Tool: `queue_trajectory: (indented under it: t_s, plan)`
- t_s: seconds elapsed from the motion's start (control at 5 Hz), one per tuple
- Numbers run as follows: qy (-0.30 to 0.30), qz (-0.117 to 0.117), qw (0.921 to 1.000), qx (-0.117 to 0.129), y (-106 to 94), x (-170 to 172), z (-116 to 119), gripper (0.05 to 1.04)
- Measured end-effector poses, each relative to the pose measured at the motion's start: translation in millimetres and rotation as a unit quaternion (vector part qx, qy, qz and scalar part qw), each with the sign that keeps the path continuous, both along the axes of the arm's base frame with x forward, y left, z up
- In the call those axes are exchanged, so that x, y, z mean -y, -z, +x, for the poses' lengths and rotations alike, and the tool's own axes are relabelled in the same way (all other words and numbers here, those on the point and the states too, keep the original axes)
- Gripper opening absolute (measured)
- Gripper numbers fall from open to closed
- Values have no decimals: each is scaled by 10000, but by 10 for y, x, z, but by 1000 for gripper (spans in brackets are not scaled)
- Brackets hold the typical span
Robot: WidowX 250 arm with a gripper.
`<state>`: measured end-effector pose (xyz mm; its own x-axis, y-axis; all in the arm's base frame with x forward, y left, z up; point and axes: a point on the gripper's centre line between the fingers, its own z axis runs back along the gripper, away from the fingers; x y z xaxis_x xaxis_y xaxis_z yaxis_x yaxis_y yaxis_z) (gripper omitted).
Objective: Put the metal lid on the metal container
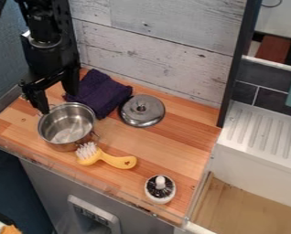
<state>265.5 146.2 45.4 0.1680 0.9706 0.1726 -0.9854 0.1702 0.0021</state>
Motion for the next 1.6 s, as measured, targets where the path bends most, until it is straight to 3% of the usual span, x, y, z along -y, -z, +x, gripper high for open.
queue_trajectory:
  t_s: [0.2,0.6,0.8,1.2,1.4,1.6]
  plan:
    - [-22,-70,9999,-147,100,19,-20,1001]
    - [544,35,9981,-299,313,347,490,1001]
    - [962,-245,9950,-138,399,476,786,1001]
    - [1512,-495,9872,-124,526,540,1186,1001]
    - [1805,-652,9811,-230,650,656,1309,1000]
    - [2029,-498,9774,-309,703,811,1353,1000]
